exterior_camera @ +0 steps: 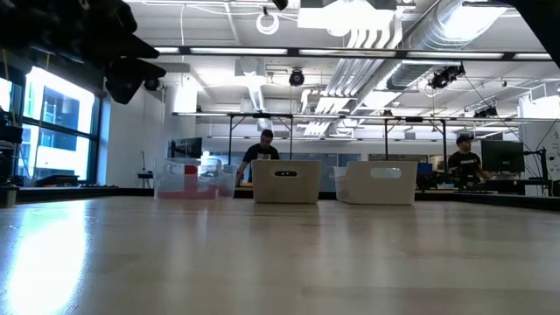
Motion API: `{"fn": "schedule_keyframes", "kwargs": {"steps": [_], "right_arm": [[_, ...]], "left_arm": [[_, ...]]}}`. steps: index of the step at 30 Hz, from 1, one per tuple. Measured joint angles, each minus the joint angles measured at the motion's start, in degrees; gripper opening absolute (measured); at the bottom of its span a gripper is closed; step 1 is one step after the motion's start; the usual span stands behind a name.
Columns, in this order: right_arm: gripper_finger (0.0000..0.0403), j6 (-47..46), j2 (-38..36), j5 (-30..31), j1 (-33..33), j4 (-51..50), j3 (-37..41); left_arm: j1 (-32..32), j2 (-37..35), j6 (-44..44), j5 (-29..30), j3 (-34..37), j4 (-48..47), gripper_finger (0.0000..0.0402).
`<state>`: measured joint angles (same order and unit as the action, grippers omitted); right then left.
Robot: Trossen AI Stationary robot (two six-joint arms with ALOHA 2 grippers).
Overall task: Sort & place blocks by color
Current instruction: Return to Home Position
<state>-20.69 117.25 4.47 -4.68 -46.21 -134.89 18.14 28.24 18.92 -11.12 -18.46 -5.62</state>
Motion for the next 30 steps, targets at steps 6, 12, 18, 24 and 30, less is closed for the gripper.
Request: {"fn": "schedule_keyframes", "kwargs": {"steps": [6, 12, 18, 24, 30], "right_arm": [[0.0099, 0.1, 0.0, 0.0, 2.7, 2.7, 0.0], [0.0099, 0.1, 0.0, 0.0, 4.4, 2.7, 0.0], [0.0099, -2.1, 0.0, -0.6, 4.4, 2.7, 0.0], [0.0099, -6.4, 0.0, -1.2, 4.3, 1.0, 0.0], [0.0099, -7.9, 0.0, -1.5, 4.6, 0.7, 0.0]], "left_arm": [[-1.7, -6.9, -0.7, 0.0, 4.2, -0.1, 0.0149], [-3.4, -13.0, -0.7, 0.0, 7.2, 0.0, 0.0149], [-5.0, -19.2, 1.5, 0.0, 10.3, -0.1, 0.0149], [-5.7, -23.8, 2.7, 0.6, 12.3, 0.0, 0.0149], [-6.3, -27.4, 3.0, 0.7, 14.6, -0.1, 0.0149]]}}
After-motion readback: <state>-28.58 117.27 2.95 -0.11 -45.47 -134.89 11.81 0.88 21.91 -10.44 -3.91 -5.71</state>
